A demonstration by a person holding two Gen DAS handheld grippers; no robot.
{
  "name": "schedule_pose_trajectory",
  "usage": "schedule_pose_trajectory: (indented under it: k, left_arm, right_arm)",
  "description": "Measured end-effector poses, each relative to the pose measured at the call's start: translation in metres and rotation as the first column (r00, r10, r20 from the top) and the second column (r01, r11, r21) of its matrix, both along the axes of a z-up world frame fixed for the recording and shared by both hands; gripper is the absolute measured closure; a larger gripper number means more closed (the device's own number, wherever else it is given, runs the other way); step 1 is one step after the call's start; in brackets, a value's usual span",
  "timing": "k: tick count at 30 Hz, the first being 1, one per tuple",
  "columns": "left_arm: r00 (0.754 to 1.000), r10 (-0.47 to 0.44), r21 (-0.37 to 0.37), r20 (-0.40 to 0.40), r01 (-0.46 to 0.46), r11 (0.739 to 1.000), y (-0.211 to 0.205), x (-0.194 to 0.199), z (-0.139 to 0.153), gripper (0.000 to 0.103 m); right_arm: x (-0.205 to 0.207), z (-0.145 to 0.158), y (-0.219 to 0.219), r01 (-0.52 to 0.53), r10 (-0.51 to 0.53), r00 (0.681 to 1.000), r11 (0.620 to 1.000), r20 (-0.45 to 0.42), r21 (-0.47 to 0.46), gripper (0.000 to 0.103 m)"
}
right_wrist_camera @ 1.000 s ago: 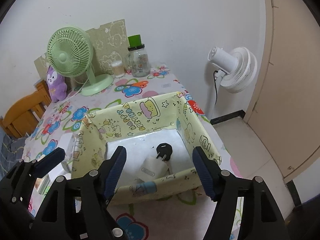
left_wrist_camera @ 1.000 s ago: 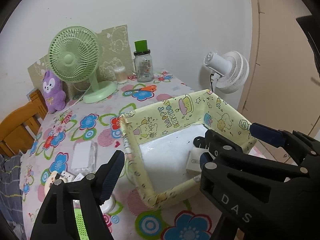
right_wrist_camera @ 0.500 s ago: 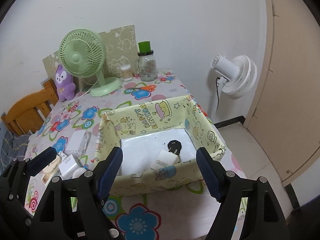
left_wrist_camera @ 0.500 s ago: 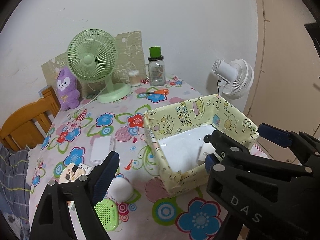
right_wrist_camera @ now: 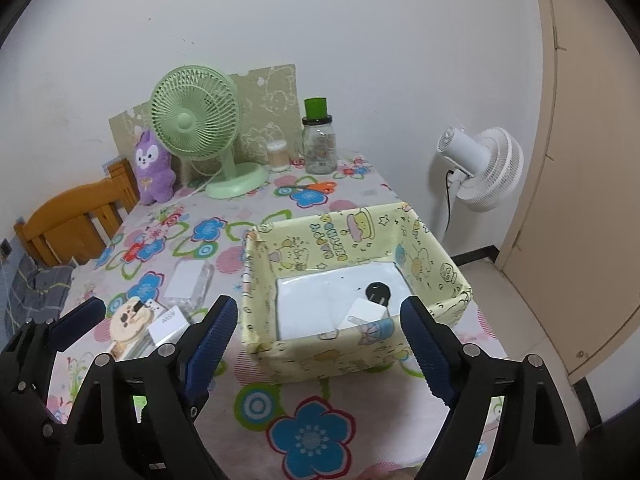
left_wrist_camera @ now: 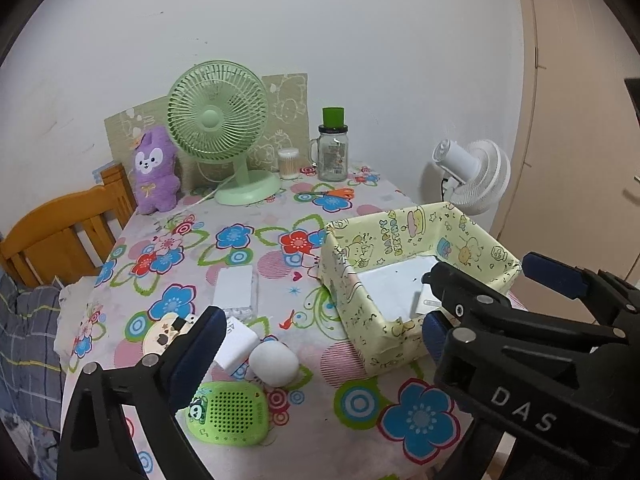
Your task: Organize rigid objects
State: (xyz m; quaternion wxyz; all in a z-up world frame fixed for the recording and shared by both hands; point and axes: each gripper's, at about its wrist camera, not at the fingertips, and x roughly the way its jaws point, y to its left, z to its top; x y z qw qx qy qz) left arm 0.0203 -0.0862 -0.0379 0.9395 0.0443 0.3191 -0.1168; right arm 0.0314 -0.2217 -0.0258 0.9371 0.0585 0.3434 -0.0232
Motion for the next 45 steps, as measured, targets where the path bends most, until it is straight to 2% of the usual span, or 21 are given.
schedule_pose_trajectory:
  k: [11, 25, 33, 36, 38, 45]
  left_arm:
    - [1.000, 0.020, -0.016, 0.023, -0.020, 1.000, 0.032, -0.014, 0.009, 0.000]
    - [0.999, 0.042, -0.029, 0.030, -0.041, 0.999, 0.064, -0.023, 0.008, 0.000]
    - [0.999, 0.046, -0.021, 0.029, -0.046, 0.999, 0.080, -0.021, 0.002, 0.000]
    - [0.998, 0.050, 0.000, 0.029, -0.050, 0.999, 0.084, -0.019, -0.003, 0.000]
    - [0.998, 0.052, 0.007, 0.023, -0.052, 0.999, 0.088, -0.017, -0.007, 0.000]
    - [0.998, 0.061, -0.007, -0.008, -0.061, 0.998, 0.105, -0.011, -0.018, 0.000]
  right_arm:
    - [-0.012, 0.012, 0.029, -0.040, 0.042, 0.997, 0.999, 0.061, -0.024, 0.007]
    - [-0.021, 0.016, 0.064, -0.089, 0.093, 0.992, 0.994, 0.083, -0.059, 0.000]
    - [-0.021, 0.012, 0.084, -0.117, 0.125, 0.988, 0.990, 0.096, -0.079, 0.000]
    - [-0.024, 0.010, 0.096, -0.124, 0.143, 0.980, 0.984, 0.140, -0.131, 0.000]
    - [-0.022, 0.009, 0.103, -0.141, 0.162, 0.977, 0.978, 0.138, -0.152, 0.000]
    - [-0.011, -0.003, 0.117, -0.199, 0.212, 0.972, 0.972, 0.103, -0.120, 0.000]
